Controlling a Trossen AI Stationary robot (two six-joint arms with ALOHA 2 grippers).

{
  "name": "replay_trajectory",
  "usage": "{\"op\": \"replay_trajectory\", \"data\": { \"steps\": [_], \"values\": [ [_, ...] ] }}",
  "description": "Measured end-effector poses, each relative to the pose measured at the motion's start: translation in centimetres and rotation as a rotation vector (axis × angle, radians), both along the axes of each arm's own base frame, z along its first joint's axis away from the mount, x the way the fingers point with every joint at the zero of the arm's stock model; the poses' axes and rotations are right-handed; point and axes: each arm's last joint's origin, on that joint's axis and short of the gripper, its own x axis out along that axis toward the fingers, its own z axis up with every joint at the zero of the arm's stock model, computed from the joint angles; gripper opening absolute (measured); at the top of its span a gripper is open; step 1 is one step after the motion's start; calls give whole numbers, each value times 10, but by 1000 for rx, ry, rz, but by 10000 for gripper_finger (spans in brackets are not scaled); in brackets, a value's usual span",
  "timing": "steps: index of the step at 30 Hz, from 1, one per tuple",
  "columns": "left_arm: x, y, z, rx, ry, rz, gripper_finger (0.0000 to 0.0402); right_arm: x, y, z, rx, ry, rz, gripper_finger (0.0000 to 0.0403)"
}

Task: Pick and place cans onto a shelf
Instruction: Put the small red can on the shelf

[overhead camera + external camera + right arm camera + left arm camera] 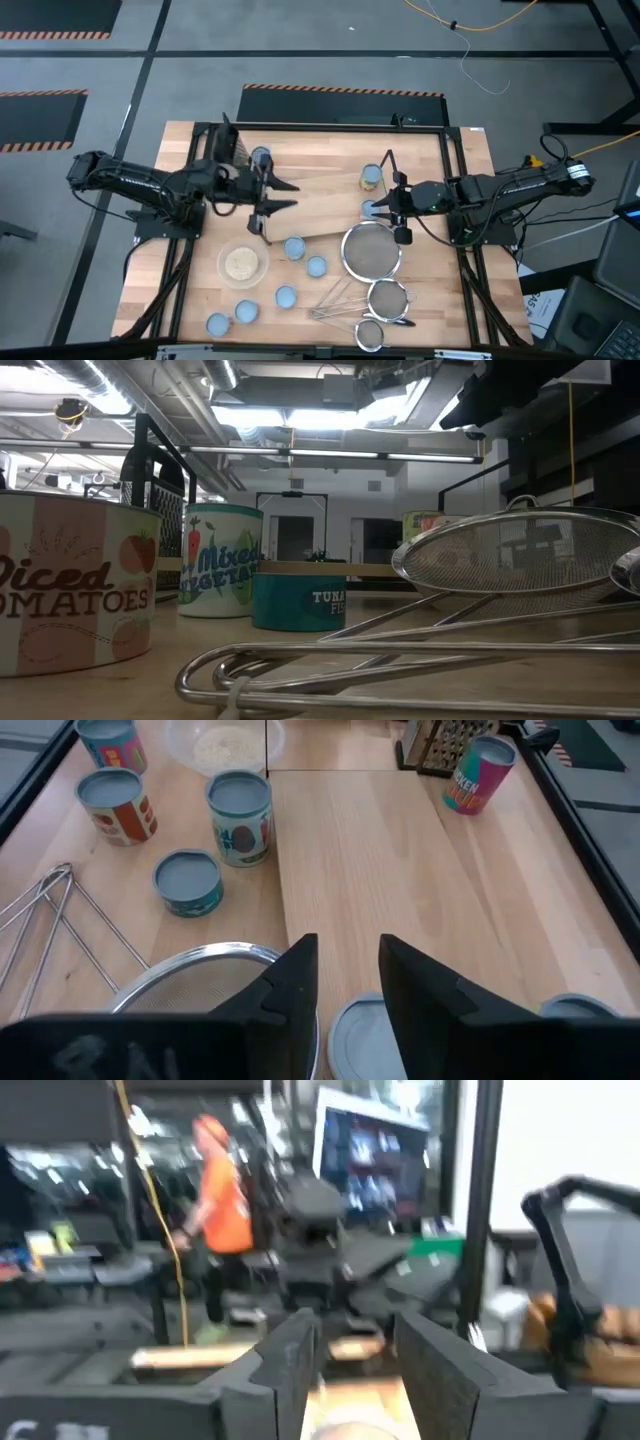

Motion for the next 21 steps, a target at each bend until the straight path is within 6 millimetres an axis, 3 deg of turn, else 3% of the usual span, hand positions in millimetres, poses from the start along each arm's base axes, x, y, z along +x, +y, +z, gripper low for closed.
{"op": "replay_trajectory", "data": {
  "steps": [5, 12, 21],
  "values": [
    [24, -21, 14, 13, 193, -39, 135, 0, 0, 0, 2, -1, 0, 113],
    [52, -63, 28, -105, 397, -23, 134, 0, 0, 0, 2, -1, 1, 113],
    [71, -124, 10, -404, 723, -52, 134, 0, 0, 0, 49, -2, -24, 113]
  ]
}}
